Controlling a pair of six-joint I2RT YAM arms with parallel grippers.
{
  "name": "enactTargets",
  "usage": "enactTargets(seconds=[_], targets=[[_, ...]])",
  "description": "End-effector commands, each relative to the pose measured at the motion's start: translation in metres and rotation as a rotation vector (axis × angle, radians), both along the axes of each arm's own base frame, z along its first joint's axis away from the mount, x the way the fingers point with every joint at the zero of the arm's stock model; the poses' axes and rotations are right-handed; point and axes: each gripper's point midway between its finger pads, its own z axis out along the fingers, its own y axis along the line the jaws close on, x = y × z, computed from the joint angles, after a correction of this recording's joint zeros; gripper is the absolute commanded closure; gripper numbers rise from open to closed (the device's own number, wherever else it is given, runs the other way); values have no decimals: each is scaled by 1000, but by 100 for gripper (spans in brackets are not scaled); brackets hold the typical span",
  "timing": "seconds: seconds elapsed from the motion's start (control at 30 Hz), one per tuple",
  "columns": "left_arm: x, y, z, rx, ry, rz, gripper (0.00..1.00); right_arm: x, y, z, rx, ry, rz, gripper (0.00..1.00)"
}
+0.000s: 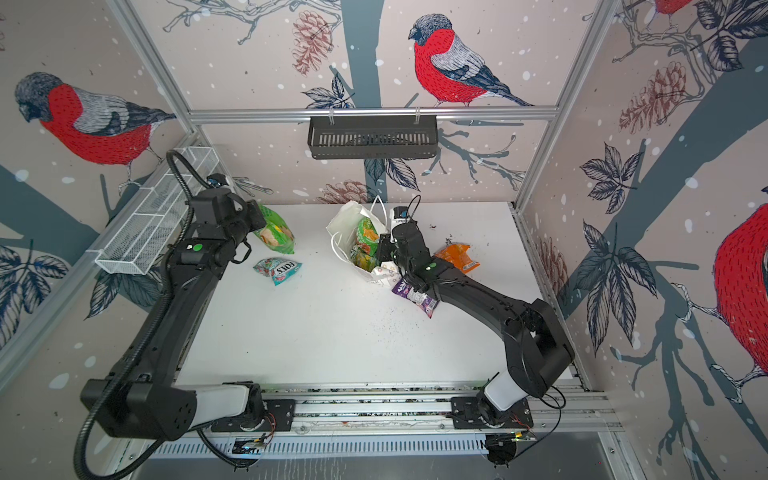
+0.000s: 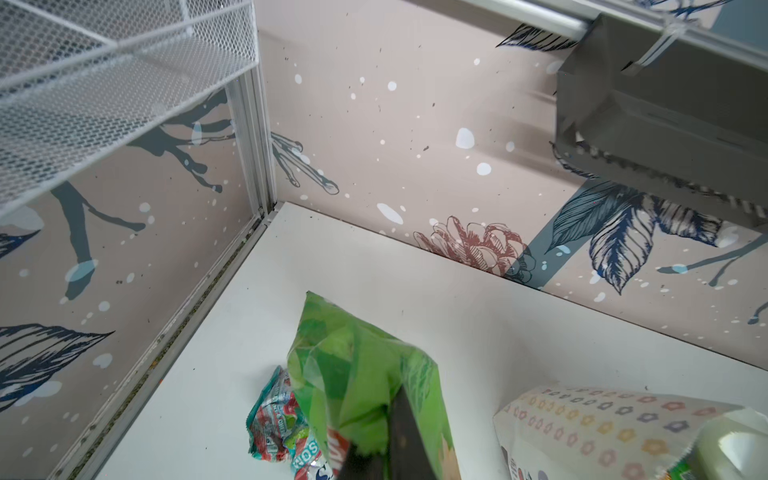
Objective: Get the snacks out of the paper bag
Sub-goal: 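Lower the green packet beside the teal packet and release it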
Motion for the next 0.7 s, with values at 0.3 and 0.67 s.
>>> enactTargets(seconds=[0.3, 0.67], targets=[[57, 3, -68, -54, 96, 3, 100, 3, 2, 5, 17, -15, 27, 100], [54, 0, -119, -65, 221, -23, 81, 0, -2, 0, 28, -7, 19, 100]])
